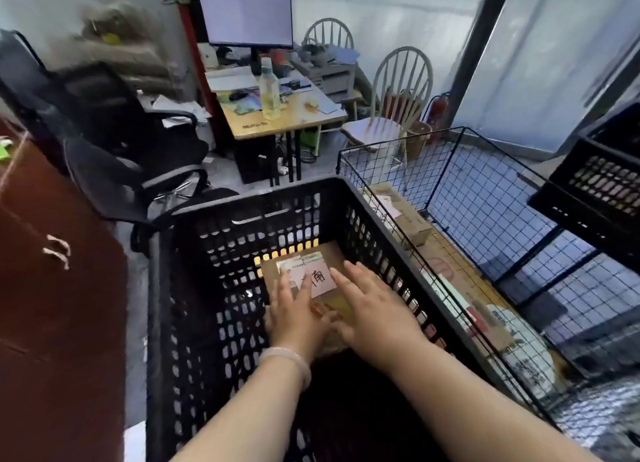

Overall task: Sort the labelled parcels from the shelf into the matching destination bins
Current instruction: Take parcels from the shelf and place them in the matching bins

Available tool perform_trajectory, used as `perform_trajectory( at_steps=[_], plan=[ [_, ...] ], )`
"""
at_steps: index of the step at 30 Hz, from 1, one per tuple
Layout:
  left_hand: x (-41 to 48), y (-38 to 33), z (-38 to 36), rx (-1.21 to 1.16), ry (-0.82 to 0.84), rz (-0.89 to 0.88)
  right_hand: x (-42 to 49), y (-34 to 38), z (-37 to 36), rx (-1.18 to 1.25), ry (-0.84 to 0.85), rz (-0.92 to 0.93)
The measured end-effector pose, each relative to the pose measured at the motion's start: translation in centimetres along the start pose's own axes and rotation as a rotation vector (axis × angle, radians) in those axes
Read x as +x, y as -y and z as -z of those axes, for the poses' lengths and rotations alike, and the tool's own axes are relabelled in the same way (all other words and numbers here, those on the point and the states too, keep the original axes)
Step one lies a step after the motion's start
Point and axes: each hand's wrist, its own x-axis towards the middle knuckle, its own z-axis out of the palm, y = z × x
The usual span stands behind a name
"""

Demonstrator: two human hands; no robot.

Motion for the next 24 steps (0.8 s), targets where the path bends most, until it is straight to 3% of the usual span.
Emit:
perform_trajectory(
  at_steps=[3, 6, 14, 24],
  plan=[
    [-0.9, -4.1, 1.7, -0.033, -0.090, -0.260, -3.0, -0.3, 4.6, -0.091, -0.194, -0.029],
    [-2.7, -8.6, 2.5, -0.020, -0.171, -0.507, -7.5, -2.5, 8.5, -0.130, -0.312, -0.195],
    [-12.6, -19.3, -1.3, 0.199, -0.046, -0.967, -22.8, -9.0, 12.3, -0.174, -0.387, -0.599],
    [-33.3, -27.7, -9.1, 0.171, -0.009, -1.382, -49.2, -12.1, 14.3, -0.243, -0.498, -0.923]
  ],
)
